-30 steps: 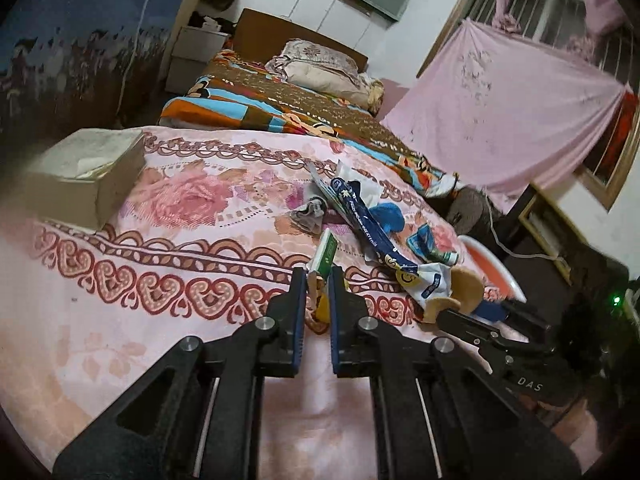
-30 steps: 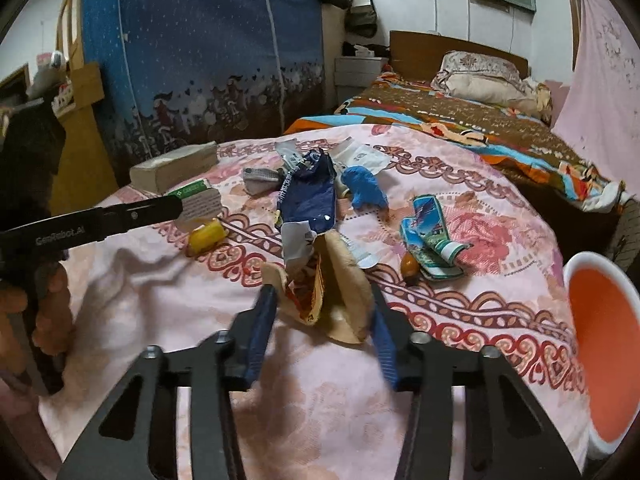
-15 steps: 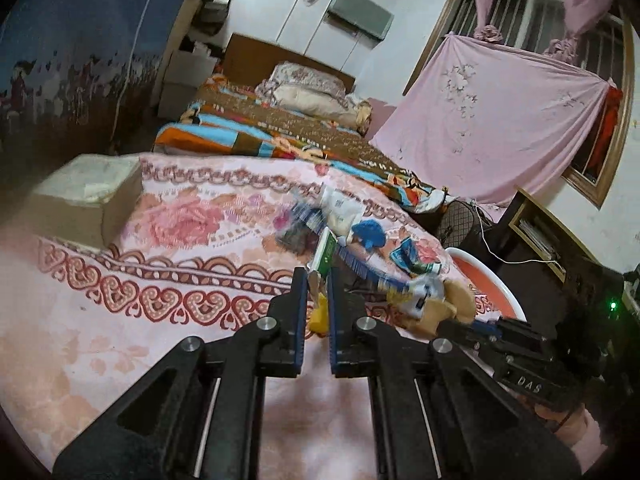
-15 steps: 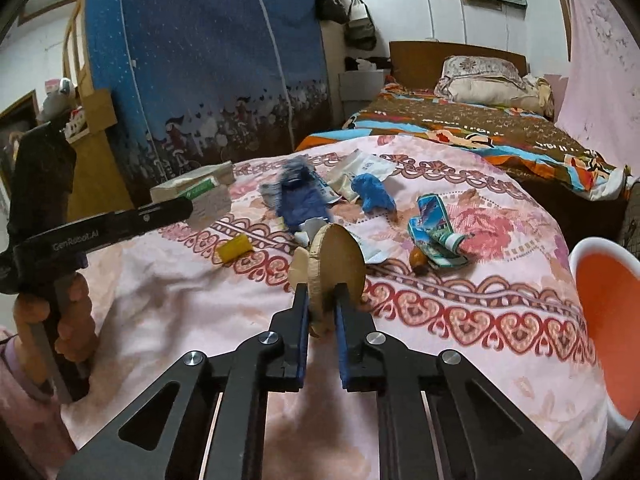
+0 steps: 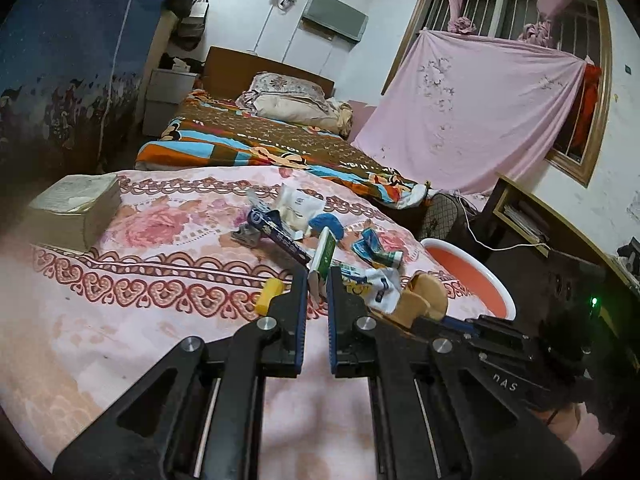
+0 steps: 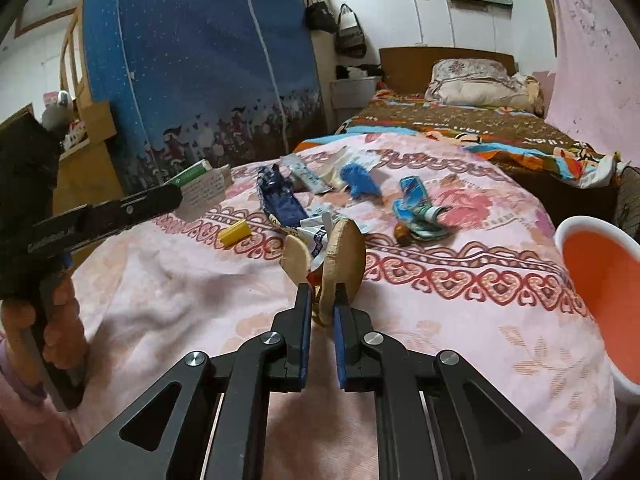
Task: Collect trash
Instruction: 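Carry the box and paper in both tools over the orange basin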
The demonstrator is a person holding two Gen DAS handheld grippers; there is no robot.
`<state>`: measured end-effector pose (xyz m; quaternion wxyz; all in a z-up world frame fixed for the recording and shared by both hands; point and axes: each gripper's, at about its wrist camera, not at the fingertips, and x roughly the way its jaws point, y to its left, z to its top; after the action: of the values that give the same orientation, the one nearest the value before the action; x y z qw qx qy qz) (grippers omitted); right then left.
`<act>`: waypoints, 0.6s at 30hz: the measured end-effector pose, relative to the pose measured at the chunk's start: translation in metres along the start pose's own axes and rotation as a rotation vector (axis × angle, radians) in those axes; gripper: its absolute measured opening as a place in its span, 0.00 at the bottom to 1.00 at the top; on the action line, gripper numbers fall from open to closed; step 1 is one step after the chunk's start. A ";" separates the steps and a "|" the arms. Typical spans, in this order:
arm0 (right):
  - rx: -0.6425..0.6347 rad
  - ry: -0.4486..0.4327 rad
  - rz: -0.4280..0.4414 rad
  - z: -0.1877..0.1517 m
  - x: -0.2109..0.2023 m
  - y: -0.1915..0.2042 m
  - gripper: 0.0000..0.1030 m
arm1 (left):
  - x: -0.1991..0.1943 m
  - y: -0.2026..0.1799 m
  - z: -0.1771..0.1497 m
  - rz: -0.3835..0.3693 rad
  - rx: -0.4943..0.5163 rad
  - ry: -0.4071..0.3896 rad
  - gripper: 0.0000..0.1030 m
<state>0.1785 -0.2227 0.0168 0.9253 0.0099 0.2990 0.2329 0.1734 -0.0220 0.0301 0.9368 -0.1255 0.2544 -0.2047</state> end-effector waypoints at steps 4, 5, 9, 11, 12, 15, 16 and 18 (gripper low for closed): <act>0.022 -0.037 -0.006 0.002 -0.008 -0.007 0.07 | 0.001 -0.008 -0.001 -0.004 0.008 0.002 0.00; 0.026 -0.042 0.003 0.002 -0.009 -0.009 0.07 | 0.002 -0.011 -0.002 -0.007 0.013 0.007 0.00; 0.039 -0.076 -0.009 0.005 -0.018 -0.015 0.07 | 0.007 -0.020 -0.003 -0.013 0.014 0.017 0.00; 0.040 -0.106 -0.028 0.006 -0.024 -0.019 0.07 | 0.010 -0.025 -0.004 -0.015 0.019 0.015 0.00; 0.041 -0.129 -0.041 0.007 -0.029 -0.022 0.07 | 0.011 -0.028 -0.004 -0.014 0.021 0.008 0.00; 0.045 -0.216 -0.058 0.008 -0.045 -0.028 0.07 | 0.011 -0.040 -0.001 -0.029 0.024 -0.037 0.00; 0.048 -0.251 -0.061 0.009 -0.051 -0.030 0.07 | 0.011 -0.045 0.001 -0.033 0.031 -0.054 0.00; 0.057 -0.309 -0.071 0.009 -0.061 -0.034 0.07 | 0.012 -0.058 0.005 -0.040 0.056 -0.089 0.00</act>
<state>0.1542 -0.2783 0.0521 0.9673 0.0613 0.1596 0.1872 0.1670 -0.0773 0.0493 0.9461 -0.1132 0.2042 -0.2247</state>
